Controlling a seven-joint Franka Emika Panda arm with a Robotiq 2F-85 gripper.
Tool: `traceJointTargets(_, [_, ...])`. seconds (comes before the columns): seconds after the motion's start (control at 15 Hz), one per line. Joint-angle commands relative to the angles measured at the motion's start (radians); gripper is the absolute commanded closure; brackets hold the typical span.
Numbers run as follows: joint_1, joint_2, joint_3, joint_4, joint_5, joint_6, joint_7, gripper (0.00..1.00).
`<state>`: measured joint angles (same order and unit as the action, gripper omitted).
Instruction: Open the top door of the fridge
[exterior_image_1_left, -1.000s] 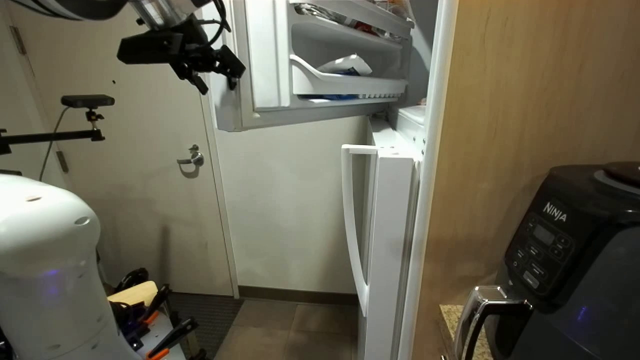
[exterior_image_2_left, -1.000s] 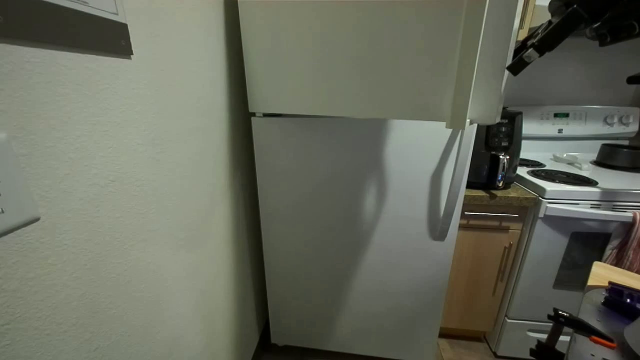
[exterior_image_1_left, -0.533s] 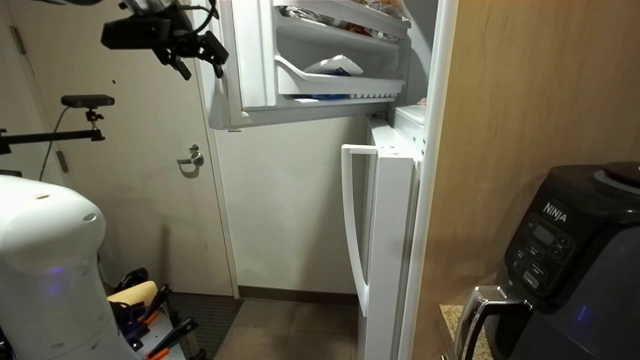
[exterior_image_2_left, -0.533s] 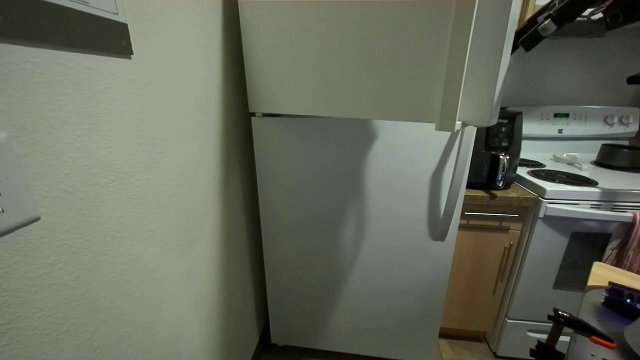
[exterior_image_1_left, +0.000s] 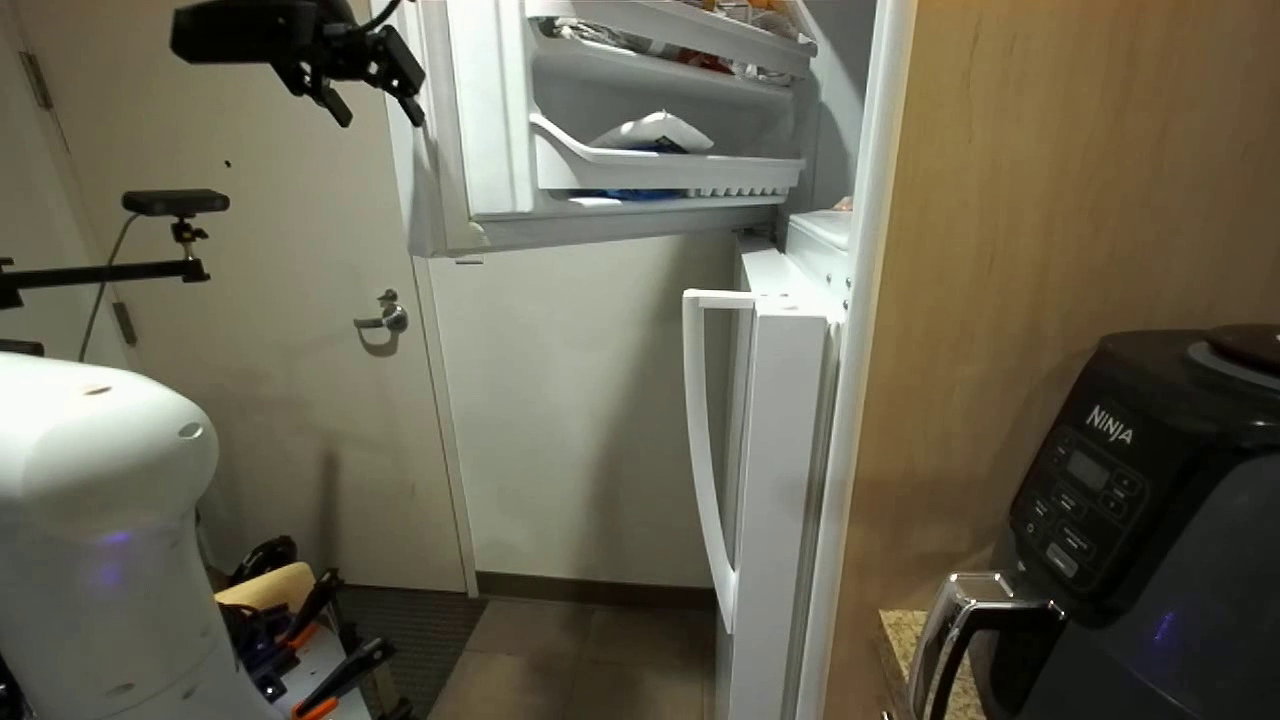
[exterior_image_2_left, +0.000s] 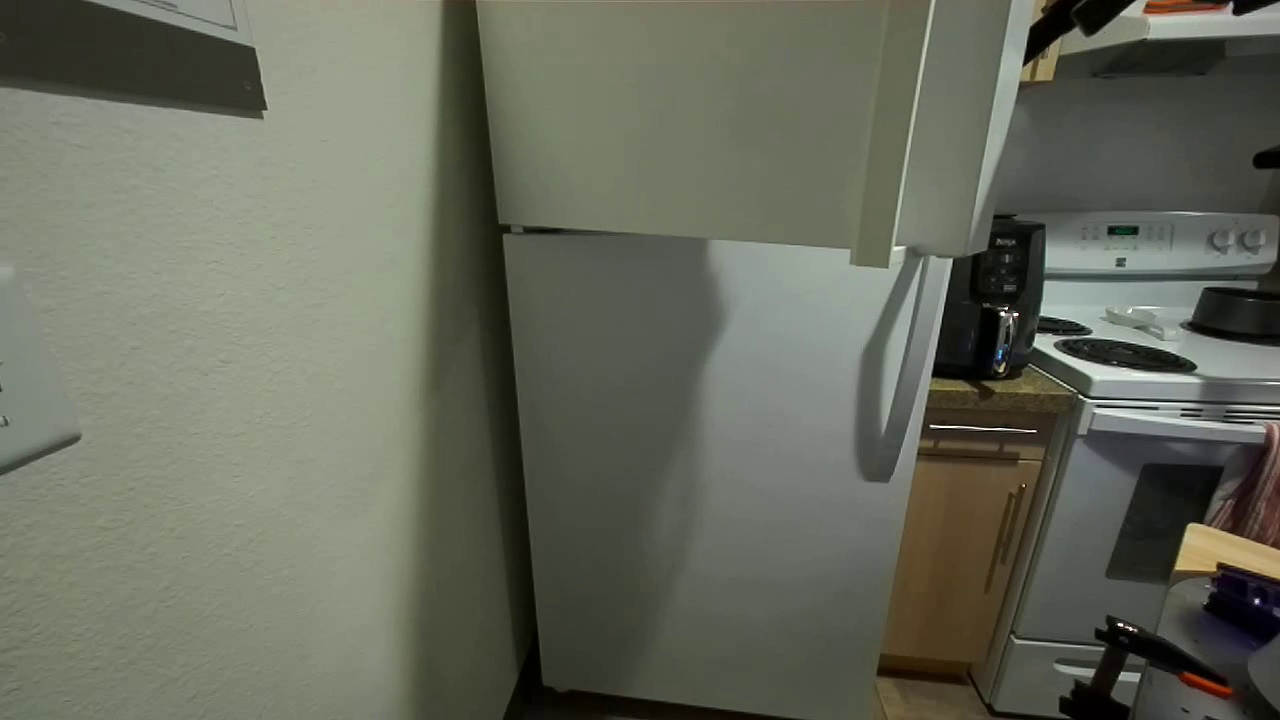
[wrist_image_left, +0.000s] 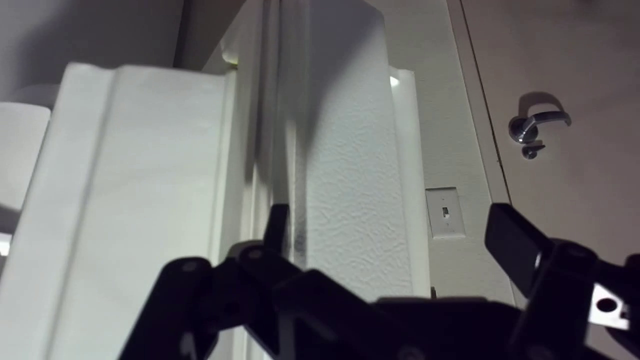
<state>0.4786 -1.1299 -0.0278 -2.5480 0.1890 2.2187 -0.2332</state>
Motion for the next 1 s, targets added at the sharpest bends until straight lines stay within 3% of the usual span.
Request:
traceJointTargets(0.0, [0.011, 0.040, 0.013, 0.048, 0.036, -0.012, -0.047, 0.00])
traceJointTargets(0.6, [0.024, 0.071, 0.001, 0.072, 0.024, -0.028, -0.108, 0.00])
traceJointTargets(0.93, [0.037, 0.085, 0.027, 0.072, 0.020, -0.072, -0.154, 0.00])
